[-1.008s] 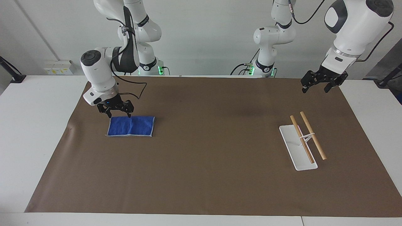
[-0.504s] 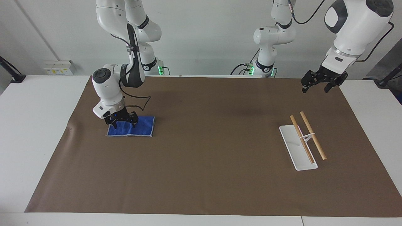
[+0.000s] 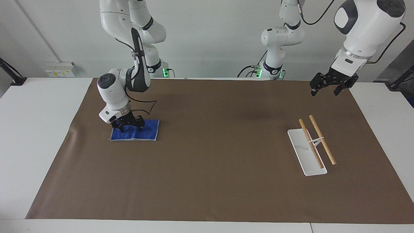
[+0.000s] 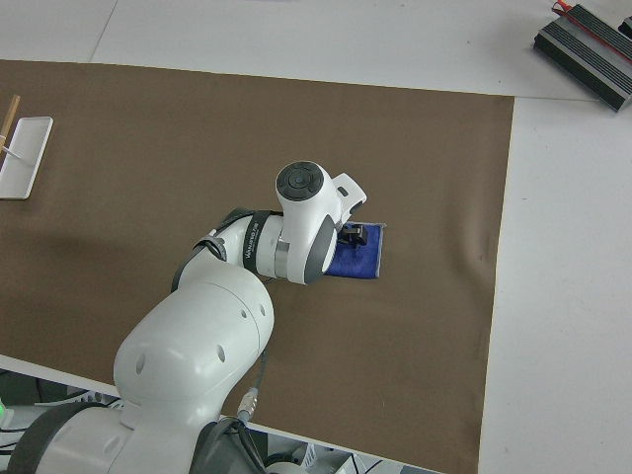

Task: Right arm passes towel to left arm to hang
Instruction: 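Reach the right gripper down to the blue towel and grasp it, then lift the blue towel with the right gripper toward the table center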

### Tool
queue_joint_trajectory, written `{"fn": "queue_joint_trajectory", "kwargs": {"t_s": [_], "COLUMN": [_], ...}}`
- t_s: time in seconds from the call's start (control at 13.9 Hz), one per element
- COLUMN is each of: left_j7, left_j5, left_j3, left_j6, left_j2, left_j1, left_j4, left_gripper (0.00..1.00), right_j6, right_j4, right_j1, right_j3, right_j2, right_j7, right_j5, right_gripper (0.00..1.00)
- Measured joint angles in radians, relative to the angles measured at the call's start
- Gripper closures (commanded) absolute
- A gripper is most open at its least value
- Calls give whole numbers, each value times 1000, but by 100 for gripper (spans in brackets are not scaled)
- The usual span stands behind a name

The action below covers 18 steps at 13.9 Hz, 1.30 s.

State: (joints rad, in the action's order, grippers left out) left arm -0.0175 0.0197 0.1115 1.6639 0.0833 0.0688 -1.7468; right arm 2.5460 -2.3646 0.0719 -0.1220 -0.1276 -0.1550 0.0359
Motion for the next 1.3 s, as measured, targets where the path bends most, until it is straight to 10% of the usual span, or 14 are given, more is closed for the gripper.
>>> {"fn": "queue_joint_trajectory", "kwargs": {"t_s": [0.29, 1.3], "left_j7": [0, 0], "left_j5": [0, 0], "left_j3": [0, 0], "left_j6": [0, 0], "left_j2": [0, 0], "left_j1": [0, 0], "left_j4": [0, 0], "left_gripper": [0, 0], "right_j6": [3, -301], "right_j4": [-4, 237], "right_j1": [0, 4], "right_j3": [0, 48], "right_j2": [5, 81], "right_j7": [0, 120], "right_j5": [1, 109], "right_gripper": [100, 100]}}
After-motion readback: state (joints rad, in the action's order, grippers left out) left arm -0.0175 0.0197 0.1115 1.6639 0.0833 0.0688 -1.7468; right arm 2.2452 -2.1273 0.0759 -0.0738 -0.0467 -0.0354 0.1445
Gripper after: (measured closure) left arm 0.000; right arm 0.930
